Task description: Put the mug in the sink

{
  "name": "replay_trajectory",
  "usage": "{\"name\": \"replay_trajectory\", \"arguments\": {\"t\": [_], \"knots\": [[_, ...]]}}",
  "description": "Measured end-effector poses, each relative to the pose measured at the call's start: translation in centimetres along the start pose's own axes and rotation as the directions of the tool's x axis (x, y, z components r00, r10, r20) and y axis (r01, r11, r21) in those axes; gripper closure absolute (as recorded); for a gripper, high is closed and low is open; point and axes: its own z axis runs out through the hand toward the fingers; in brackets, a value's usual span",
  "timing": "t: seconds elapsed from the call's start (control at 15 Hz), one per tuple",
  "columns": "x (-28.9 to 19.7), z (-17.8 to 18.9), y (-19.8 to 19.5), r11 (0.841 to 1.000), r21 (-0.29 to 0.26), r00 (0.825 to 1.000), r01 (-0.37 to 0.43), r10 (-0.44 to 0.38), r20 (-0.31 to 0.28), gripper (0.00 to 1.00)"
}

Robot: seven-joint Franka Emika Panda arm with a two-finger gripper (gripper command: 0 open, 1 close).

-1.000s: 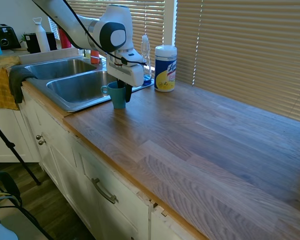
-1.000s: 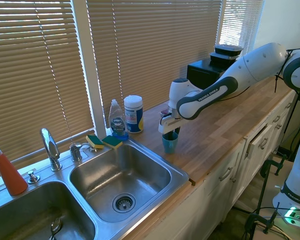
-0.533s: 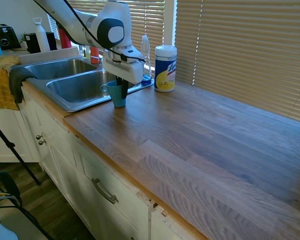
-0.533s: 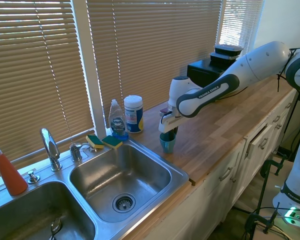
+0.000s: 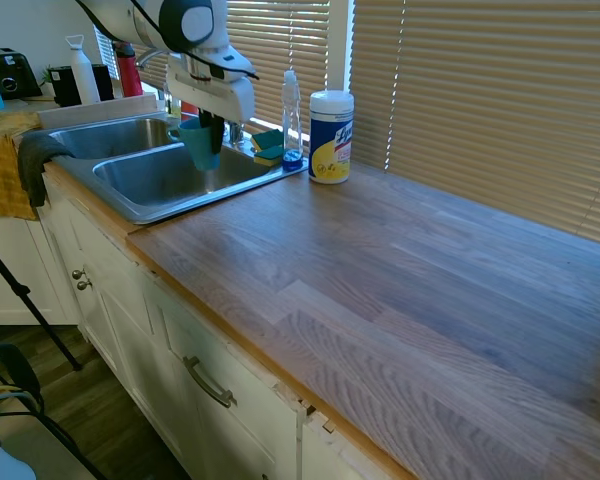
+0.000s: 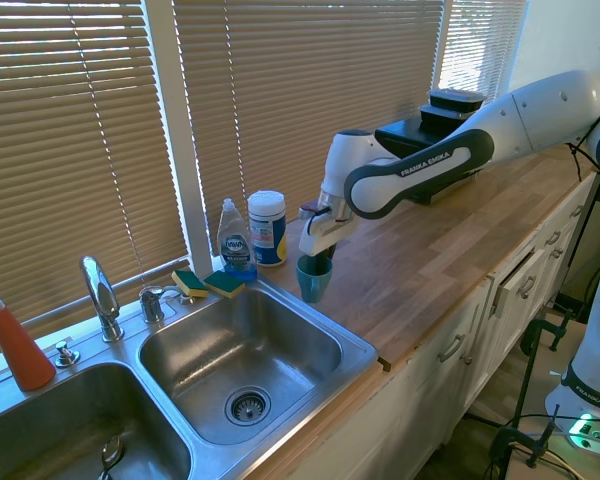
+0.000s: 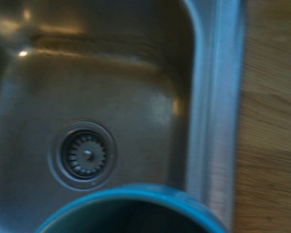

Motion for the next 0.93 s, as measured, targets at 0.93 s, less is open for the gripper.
{"name": "replay_trajectory", "arguments": {"t": [0.93], "knots": [[-3.7,13.4,-14.2,1.000,-0.005,1.000,0.013,-0.013,0.014,1.00]]}}
